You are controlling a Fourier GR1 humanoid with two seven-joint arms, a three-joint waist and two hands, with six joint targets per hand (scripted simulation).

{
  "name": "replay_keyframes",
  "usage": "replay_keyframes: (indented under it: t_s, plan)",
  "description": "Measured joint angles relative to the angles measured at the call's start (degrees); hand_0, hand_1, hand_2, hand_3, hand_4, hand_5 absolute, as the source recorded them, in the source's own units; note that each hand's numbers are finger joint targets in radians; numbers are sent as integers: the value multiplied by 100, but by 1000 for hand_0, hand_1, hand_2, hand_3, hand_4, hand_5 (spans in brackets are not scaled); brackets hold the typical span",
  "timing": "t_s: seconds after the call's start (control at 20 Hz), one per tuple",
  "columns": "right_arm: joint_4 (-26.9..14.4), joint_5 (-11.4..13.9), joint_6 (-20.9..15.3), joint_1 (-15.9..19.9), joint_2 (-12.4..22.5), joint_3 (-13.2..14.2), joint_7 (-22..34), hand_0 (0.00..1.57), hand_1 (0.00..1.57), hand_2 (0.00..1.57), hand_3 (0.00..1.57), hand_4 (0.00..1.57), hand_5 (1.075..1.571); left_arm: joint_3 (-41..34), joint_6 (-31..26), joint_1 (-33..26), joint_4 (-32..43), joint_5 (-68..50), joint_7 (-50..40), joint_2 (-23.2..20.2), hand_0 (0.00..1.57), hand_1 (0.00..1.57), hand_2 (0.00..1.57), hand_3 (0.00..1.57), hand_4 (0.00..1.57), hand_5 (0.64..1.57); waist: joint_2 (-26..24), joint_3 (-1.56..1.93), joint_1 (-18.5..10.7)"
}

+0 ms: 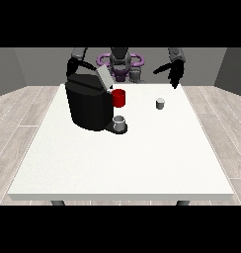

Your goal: Insert the coffee pod into the coffee machine and close the lid

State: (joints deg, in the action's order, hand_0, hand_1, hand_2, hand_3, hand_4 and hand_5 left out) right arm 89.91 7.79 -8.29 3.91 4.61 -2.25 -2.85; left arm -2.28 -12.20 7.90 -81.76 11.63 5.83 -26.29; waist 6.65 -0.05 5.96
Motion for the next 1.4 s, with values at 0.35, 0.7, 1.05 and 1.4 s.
replay_keyframes:
  t_s: [0.35,0.7,1.05,1.4]
  plan:
    - [72,144,-109,277,-187,-162,152,0,0,0,0,0,1571,20,-151,603,1116,567,236,-294,0,0,0,0,0,1571,340,2,231]
    - [-121,223,-177,524,-240,-121,377,0,0,0,0,0,1571,114,117,1106,2118,1226,532,-281,0,0,423,0,0,1571,583,3,248]
    - [-570,120,-214,709,-359,-63,318,0,0,0,0,0,1571,246,695,1634,2707,1878,744,-54,888,888,963,816,384,1571,643,4,165]
    - [-950,151,-144,1003,-324,-11,411,0,0,0,0,0,1571,695,1213,1893,2999,2748,756,144,757,757,950,811,339,1571,612,8,128]
